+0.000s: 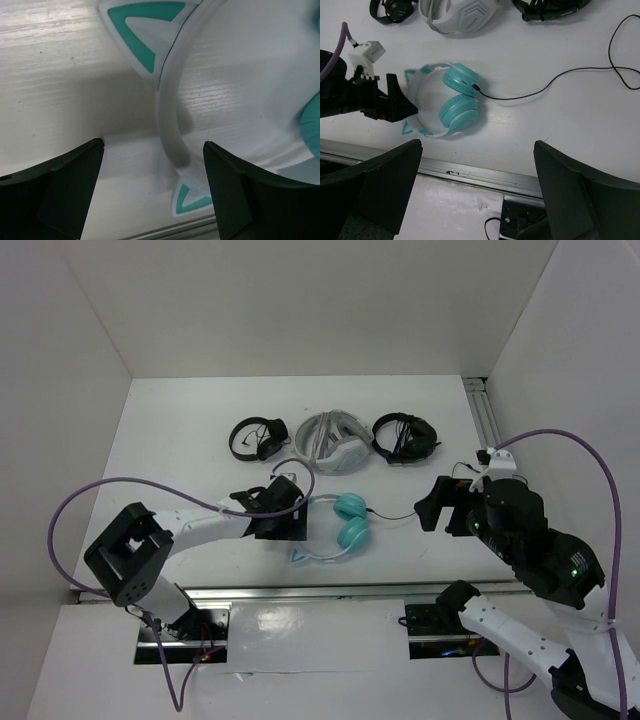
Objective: Wrap the headphones
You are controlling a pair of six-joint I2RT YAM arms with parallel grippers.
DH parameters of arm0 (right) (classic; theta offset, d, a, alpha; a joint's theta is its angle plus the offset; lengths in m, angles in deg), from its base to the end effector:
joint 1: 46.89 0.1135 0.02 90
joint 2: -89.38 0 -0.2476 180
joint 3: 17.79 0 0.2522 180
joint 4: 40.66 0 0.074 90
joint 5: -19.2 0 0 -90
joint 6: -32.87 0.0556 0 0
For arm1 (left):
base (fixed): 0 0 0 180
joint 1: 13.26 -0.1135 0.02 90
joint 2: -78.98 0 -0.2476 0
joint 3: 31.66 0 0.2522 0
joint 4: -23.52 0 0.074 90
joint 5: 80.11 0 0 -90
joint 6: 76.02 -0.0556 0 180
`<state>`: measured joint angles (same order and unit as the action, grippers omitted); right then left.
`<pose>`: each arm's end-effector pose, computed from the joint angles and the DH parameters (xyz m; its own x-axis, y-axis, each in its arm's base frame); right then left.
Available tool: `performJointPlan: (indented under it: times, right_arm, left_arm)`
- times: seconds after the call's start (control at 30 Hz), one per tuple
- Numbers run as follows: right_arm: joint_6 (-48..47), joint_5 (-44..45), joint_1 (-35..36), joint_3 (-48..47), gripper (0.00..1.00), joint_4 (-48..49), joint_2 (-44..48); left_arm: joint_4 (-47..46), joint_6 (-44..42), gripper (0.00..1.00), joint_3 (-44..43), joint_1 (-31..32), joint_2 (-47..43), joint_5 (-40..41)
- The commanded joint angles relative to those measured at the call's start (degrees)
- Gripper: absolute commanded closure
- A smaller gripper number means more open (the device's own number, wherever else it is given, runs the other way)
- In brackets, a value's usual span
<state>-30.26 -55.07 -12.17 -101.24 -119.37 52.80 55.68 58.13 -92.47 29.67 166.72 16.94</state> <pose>0.0924 0.0457 0.3778 -0.5490 0.1488 -0.8224 -0.1242 0.9586 0.2564 0.2254 -0.2003 0.1359 -0.8894 -0.1168 -0.4419 0.0143 0.9592 -0.2822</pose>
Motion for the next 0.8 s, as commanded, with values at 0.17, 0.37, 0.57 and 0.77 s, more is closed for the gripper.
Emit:
performJointPlan:
  times: [0.17, 0.37, 0.57, 0.77]
  right_arm:
    - [-1.65, -3.16, -0.27, 1.49, 0.0, 6.5, 0.72]
    - [-1.65, -3.77, -0.27, 0.35, 0.0, 5.8, 0.72]
    - [-1.65, -3.77, -0.27, 0.35, 0.0, 5.8, 1.25]
    - [-2.79, -8.33, -0.27, 8.33, 0.0, 14.73, 5.02]
  left_arm:
    - [1.55, 7.88, 0.21, -1.2, 4.17, 4.01, 11.58]
    - [4.72, 9.82, 0.42, -3.22, 6.01, 8.31, 14.22]
    - [9.02, 12.19, 0.92, -5.34, 7.34, 12.8, 15.28]
    - [22.36, 18.51, 1.0, -5.86, 10.15, 0.98, 21.94]
